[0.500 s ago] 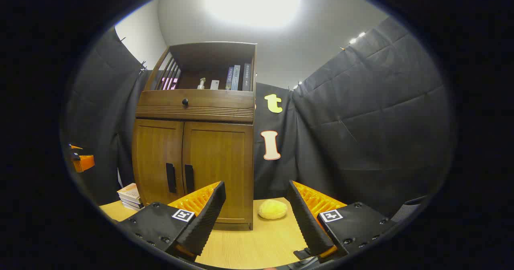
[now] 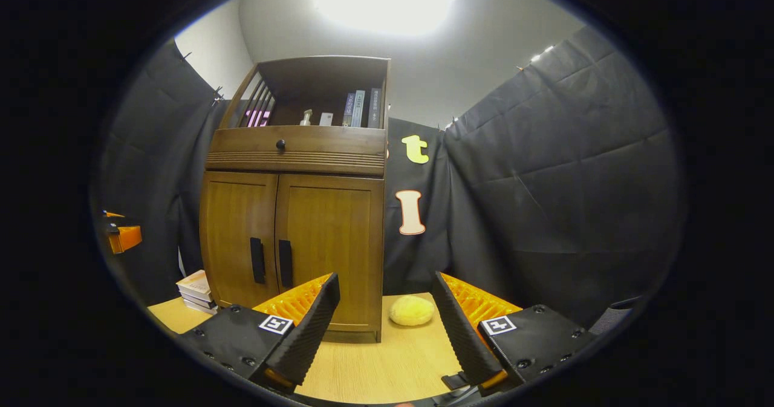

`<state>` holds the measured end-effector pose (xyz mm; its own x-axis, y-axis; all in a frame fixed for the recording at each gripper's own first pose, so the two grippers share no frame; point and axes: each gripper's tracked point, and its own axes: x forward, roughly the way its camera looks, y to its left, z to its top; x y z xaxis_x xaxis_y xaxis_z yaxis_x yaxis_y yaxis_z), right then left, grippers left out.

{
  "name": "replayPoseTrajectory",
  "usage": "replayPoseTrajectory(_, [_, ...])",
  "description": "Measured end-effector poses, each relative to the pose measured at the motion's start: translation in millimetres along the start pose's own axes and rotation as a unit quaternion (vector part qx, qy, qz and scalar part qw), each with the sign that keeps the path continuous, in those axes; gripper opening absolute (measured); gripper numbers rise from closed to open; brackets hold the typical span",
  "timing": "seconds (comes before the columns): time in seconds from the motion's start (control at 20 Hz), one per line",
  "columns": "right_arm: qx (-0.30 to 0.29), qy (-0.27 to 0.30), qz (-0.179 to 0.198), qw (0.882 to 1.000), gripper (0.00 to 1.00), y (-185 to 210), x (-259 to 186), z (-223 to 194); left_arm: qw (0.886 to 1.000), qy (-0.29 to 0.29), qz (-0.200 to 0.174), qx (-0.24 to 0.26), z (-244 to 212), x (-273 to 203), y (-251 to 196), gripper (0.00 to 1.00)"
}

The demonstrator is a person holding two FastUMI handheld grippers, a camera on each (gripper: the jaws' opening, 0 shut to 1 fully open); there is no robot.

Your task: Open the right door of the double-door shoe cabinet with the right hand, and open the left door with the left hand.

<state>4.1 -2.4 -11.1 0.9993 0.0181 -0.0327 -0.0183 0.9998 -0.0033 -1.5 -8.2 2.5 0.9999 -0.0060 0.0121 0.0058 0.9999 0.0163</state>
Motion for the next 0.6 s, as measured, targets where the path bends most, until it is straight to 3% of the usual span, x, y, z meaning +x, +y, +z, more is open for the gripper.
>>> replayPoseTrajectory(0.6, [0.008, -0.010, 0.013, 1.000, 0.96, 9.5, 22.3, 2.7, 1.000, -0.008, 0.004, 0.001, 4.2, 1.9, -3.0, 0.89])
